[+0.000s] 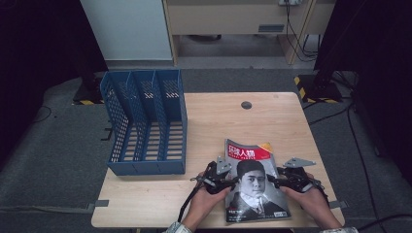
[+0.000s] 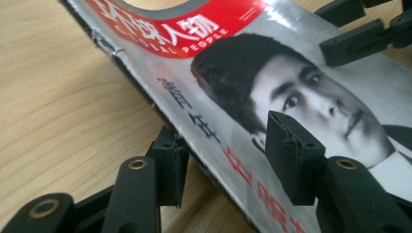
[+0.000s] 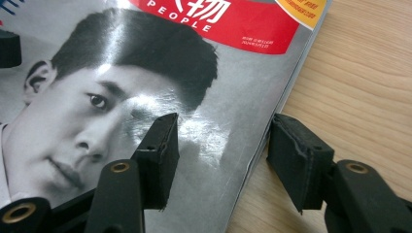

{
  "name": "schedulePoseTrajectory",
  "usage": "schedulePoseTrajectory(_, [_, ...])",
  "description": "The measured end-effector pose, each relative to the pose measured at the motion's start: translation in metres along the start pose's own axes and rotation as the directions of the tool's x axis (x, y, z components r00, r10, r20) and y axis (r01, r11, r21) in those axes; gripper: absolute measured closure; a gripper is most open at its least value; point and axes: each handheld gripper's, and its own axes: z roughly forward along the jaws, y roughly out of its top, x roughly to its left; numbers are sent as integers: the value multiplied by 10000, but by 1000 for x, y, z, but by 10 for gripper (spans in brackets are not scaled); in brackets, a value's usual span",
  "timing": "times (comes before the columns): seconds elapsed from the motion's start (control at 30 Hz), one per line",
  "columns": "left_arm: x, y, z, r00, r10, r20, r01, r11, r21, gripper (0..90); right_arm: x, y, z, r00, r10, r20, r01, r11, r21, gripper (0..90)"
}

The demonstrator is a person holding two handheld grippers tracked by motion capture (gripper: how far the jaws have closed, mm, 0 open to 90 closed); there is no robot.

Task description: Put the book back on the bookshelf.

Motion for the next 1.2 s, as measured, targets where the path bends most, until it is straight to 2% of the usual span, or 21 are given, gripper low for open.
schedulePoseTrajectory(0.1, [0, 3, -1, 10000, 50, 75, -50, 10000, 12, 476, 1, 0, 1, 10000, -85, -29, 85, 10000, -20, 440])
schedulePoseTrajectory(0.2, [3, 12, 1, 9998, 93, 169, -93, 10000, 8, 413, 0, -1, 0, 9999, -72, -111, 72, 10000, -42, 440])
schedulePoseTrajectory(0.47, [13, 27, 14, 9976, 90, 681, -92, 10000, 31, 304, 2, -1, 1, 9999, -128, -99, 128, 9999, -78, 408])
schedulePoseTrajectory(0.57, [17, 28, 17, 9957, 230, 897, -236, 9997, 58, 280, 2, -1, 1, 9998, -116, -132, 115, 9999, -73, 400])
schedulePoseTrajectory(0.6, [19, 29, 20, 9940, 361, 1032, -372, 9993, 86, 280, 2, 0, 1, 9998, -91, -174, 91, 10000, -26, 390])
schedulePoseTrajectory(0.73, [22, 33, 23, 9909, 387, 1293, -413, 9990, 174, 281, 3, -1, 2, 9995, -246, -178, 245, 9997, -19, 368])
schedulePoseTrajectory(1.0, [21, 45, 27, 9887, 654, 1352, -693, 9973, 248, 280, 3, -1, 3, 9994, -282, -175, 280, 9996, -103, 355])
schedulePoseTrajectory(1.2, [26, 48, 31, 9865, 323, 1607, -356, 9992, 176, 281, 3, 0, 3, 9992, -297, -249, 296, 9995, -71, 351])
